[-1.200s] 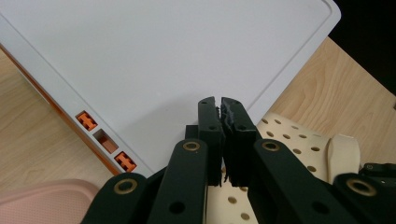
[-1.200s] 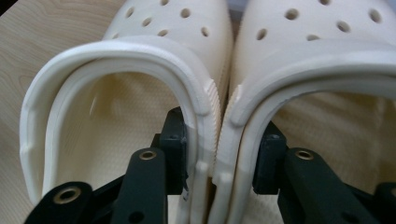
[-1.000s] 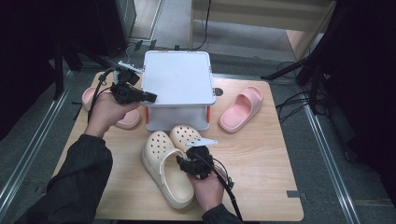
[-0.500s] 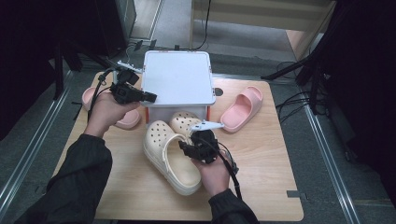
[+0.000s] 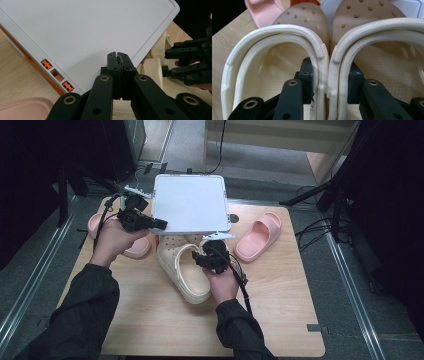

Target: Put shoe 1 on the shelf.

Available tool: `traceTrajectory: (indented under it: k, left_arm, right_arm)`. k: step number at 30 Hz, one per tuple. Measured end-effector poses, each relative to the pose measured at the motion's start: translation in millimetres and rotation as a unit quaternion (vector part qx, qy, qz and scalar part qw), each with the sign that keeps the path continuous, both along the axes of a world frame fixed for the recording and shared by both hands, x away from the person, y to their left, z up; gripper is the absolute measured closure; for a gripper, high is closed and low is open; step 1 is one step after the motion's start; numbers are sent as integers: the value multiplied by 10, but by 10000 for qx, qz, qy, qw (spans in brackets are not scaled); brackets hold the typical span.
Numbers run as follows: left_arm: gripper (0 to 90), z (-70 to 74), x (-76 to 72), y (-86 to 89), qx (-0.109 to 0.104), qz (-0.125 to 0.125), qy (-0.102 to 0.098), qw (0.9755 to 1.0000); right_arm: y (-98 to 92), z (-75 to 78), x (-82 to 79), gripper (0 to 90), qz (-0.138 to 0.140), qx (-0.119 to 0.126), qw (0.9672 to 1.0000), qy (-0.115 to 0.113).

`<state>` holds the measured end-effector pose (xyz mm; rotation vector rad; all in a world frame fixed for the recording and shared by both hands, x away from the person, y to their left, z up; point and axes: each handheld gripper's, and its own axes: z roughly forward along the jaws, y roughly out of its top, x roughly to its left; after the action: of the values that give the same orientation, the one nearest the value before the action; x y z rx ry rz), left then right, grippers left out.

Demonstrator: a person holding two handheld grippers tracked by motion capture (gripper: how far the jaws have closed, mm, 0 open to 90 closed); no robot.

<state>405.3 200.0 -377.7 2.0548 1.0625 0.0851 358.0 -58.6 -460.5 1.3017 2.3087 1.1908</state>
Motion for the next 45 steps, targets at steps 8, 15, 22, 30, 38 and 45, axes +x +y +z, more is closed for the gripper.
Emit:
traceTrajectory:
  k: [8, 15, 22, 30, 38, 45]
  left_arm:
    - [892, -2, 3, 5, -8, -5, 13, 10000]
    - [892, -4, 2, 6, -34, 6, 23, 10000]
    - [892, -9, 7, 11, -70, -4, 34, 10000]
    - [890, -11, 4, 14, -74, 8, 24, 10000]
    - [891, -6, -7, 7, -40, 36, 11, 10000]
    - [891, -7, -6, 7, -49, 41, 19, 10000]
  right_arm:
    - [48, -49, 140, 667, -176, -68, 9998, -64]
    - [129, -87, 194, 667, -300, -127, 9994, -104]
    - [193, -153, 250, 666, -419, -127, 9990, -67]
    - [209, -210, 260, 650, -423, -171, 9989, -50]
    - [149, -186, 242, 558, -327, -24, 9995, 31]
    - [54, -105, 150, 528, -202, 80, 9997, 71]
